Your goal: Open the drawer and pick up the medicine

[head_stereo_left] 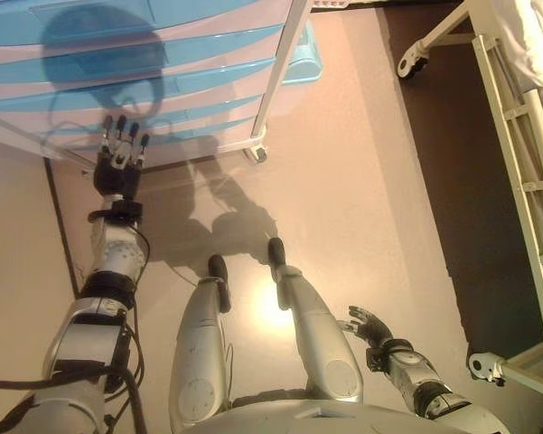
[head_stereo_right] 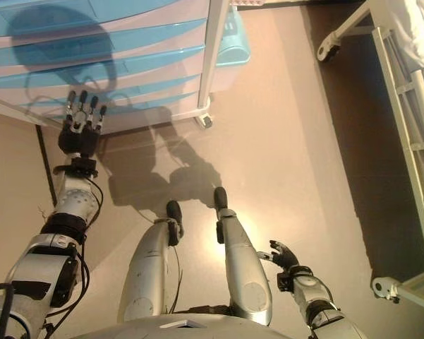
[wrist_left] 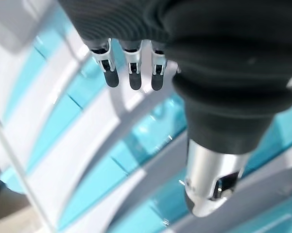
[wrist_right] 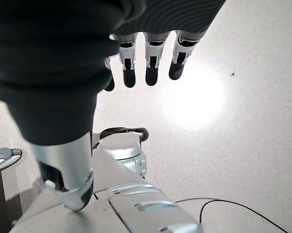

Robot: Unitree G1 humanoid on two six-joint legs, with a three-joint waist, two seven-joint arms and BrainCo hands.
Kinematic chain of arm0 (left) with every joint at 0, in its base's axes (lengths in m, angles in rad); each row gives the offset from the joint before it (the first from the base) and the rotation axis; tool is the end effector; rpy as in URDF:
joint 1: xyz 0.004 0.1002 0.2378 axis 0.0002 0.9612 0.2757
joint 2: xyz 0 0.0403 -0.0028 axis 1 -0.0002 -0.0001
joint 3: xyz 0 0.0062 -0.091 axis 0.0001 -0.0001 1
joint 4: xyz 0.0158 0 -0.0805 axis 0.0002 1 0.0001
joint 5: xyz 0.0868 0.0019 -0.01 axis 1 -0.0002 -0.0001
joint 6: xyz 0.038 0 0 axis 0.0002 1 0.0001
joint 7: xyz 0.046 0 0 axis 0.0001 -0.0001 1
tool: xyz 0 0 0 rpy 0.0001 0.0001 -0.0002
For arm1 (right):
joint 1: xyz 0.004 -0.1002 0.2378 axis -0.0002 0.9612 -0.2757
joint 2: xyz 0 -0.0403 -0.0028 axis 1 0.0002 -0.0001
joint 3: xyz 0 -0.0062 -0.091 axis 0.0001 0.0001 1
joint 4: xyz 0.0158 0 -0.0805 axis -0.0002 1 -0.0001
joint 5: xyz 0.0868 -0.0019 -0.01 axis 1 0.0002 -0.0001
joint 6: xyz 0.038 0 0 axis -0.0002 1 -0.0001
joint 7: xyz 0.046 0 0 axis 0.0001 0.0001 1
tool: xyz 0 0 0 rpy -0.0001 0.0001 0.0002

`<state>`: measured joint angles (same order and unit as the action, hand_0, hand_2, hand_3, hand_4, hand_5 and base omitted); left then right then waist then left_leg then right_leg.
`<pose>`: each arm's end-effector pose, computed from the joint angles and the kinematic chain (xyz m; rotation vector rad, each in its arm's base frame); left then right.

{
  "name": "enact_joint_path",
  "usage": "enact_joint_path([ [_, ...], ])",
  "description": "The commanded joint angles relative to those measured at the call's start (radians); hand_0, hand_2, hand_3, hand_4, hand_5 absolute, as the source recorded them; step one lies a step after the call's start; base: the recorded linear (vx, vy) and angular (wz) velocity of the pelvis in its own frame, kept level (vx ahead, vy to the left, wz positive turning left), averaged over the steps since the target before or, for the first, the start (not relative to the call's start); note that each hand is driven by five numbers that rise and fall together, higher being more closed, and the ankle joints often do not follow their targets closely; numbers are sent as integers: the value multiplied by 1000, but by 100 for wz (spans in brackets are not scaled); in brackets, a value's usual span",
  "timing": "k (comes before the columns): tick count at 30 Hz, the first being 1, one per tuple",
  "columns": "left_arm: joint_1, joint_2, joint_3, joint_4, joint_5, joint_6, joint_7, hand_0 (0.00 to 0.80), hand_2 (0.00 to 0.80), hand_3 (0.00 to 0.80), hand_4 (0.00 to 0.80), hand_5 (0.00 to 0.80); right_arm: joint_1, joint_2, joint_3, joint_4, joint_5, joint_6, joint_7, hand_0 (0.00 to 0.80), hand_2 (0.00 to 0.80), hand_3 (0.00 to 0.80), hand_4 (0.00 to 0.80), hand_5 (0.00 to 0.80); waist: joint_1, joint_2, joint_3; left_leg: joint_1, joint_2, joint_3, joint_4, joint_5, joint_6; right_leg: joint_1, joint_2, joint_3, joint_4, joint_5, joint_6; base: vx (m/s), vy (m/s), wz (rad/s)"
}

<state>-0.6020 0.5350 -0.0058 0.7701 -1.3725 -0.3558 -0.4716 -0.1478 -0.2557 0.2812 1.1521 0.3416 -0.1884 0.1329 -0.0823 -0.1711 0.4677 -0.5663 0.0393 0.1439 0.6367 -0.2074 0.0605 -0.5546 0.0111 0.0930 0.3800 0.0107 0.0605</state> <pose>0.2778 0.2752 0.1154 -0.7288 -0.5146 -0.0471 0.1346 -0.2072 -0.0699 -0.0501 0.8388 0.0685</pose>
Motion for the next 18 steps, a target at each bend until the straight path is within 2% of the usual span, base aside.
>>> enact_joint_path([
  [1,-51,65,57,-66,-99,-2,-84,0,0,0,0,0,104,-10,49,-37,2,-15,4,0,0,0,0,0,8,0,-29,-42,-80,5,37,13,39,59,40,-31,-49,43,-35,57,-68,-7],
  [10,-135,139,59,-41,-136,38,-101,0,0,0,0,0,146,14,85,-53,0,-4,8,0,0,0,0,0,10,-29,-29,-34,-76,-4,91,4,41,123,56,-32,-71,43,-31,71,-67,0],
  [15,-125,171,74,-44,-138,81,-117,0,0,0,0,0,186,26,94,-56,-14,4,9,0,0,0,0,0,16,-38,-38,-9,-76,-8,107,0,43,175,62,-27,-87,43,-26,114,-52,-2],
  [18,-102,175,86,-53,-152,135,-119,0,0,0,0,0,218,34,98,-52,-25,1,9,0,0,0,0,0,22,-40,-45,13,-79,-11,112,-2,43,213,62,-27,-97,43,-22,132,-41,1],
])
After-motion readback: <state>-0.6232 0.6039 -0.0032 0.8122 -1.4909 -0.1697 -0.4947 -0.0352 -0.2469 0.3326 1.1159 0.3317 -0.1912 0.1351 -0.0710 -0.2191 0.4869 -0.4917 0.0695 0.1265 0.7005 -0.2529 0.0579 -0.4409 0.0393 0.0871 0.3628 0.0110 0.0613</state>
